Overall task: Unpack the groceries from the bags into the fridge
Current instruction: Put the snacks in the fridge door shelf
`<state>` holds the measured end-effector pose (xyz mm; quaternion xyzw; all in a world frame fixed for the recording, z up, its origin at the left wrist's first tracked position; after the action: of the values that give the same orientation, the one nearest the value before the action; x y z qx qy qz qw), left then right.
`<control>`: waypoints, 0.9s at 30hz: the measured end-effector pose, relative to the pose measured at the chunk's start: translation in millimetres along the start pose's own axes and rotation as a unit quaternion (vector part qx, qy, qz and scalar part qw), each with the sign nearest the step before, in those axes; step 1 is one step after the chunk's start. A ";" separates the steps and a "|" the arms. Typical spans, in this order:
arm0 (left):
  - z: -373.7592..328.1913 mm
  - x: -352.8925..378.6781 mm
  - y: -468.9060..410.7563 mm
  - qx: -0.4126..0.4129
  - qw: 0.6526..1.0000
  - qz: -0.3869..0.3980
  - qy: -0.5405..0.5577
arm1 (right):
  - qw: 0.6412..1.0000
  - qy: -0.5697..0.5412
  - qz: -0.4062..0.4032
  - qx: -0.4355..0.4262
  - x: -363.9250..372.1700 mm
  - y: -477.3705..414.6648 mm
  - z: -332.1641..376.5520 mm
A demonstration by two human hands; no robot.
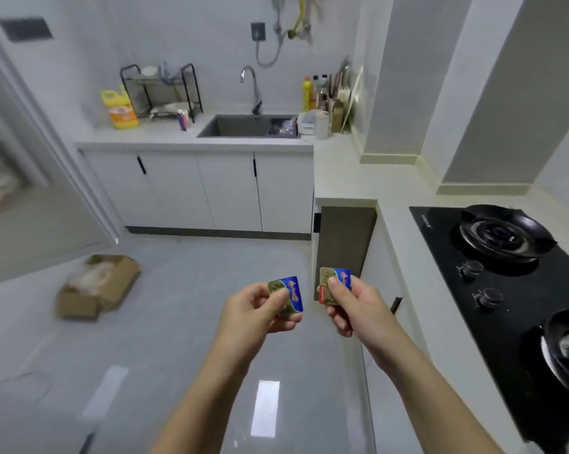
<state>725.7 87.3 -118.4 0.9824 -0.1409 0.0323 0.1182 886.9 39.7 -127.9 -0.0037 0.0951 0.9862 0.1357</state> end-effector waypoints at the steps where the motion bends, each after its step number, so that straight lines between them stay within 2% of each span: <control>1: -3.3 -13.3 -0.7 0.003 1.000 -0.010 0.004 | 1.000 0.009 0.011 -0.005 12.7 -4.2 4.5; 7: -31.0 -117.6 -4.9 0.061 0.995 -0.082 -0.008 | 0.996 0.041 0.059 -0.046 111.3 -34.8 28.1; 11: -55.4 -200.0 -7.6 0.084 0.989 -0.125 -0.008 | 0.992 0.020 0.104 -0.070 194.2 -51.8 48.5; 18: -104.0 -347.2 -1.4 0.158 0.960 -0.222 -0.063 | 0.968 0.033 0.199 -0.147 350.2 -77.4 96.0; 27: -153.2 -441.8 -0.4 0.220 0.922 -0.295 -0.117 | 0.926 0.083 0.296 -0.221 450.7 -103.2 153.5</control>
<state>297.9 243.7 -12.6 0.9775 0.1532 -0.0892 -0.1145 483.4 286.4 -11.4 -0.0872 -0.1174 0.9736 -0.1750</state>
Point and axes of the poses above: each hand's wrist, its own y-axis away from the middle knuckle, its own x-axis out of the palm, z = x × y, the point moved 1 cm from there along -y, towards the middle knuckle
